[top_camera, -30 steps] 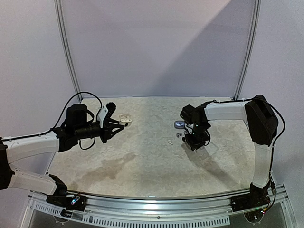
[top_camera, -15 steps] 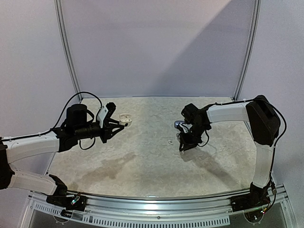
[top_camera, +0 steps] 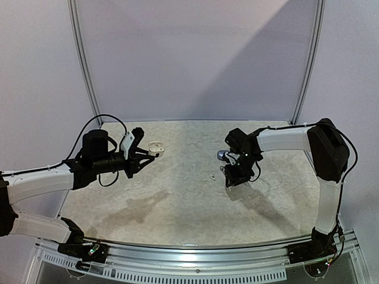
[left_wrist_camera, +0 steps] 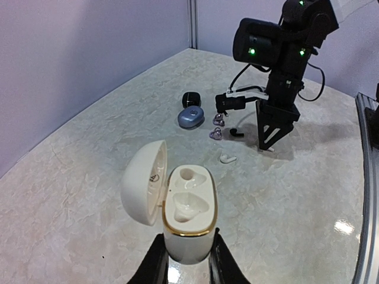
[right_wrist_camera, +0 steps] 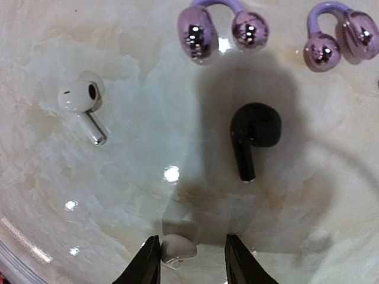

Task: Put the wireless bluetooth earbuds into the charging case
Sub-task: Pick up the right earbud from the center of the board.

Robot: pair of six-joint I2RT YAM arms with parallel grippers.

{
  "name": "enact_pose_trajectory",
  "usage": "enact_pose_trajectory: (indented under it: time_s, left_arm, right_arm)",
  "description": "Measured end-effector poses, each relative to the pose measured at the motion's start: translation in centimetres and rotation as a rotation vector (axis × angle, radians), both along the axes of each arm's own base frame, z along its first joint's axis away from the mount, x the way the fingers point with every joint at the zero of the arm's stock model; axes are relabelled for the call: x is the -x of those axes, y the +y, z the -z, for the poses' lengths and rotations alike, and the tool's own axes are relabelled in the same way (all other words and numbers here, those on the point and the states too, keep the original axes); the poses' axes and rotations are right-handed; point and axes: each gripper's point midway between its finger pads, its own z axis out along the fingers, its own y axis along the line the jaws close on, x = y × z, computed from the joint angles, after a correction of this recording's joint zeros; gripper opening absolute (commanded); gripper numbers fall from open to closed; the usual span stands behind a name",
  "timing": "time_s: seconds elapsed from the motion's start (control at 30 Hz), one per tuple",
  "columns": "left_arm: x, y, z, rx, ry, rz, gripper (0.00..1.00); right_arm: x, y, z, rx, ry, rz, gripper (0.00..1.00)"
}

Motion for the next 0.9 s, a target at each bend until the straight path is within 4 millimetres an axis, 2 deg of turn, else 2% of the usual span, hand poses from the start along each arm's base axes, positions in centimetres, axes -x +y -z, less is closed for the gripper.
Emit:
enact_pose_trajectory:
  time_s: [0.1, 0.3, 0.6, 0.9]
  left_arm:
    - [0.0, 0.0, 0.0, 0.000, 0.000, 0.000, 0.00]
    - [0.0, 0.0, 0.0, 0.000, 0.000, 0.000, 0.00]
    - [0.0, 0.0, 0.0, 0.000, 0.000, 0.000, 0.00]
    - [0.0, 0.0, 0.0, 0.000, 0.000, 0.000, 0.00]
  right_arm:
    - [-0.1, -0.8, 0.0, 0.043, -0.011, -0.001, 0.38]
    - [0.1, -2.2, 0.1, 0.117, -0.014, -0.010, 0.31]
    - [-0.3, -3.9, -0.7, 0.214, -0.043, -0.025, 0.34]
    - [-0.5, -3.7, -2.6, 0.241, -0.084, -0.104, 0.38]
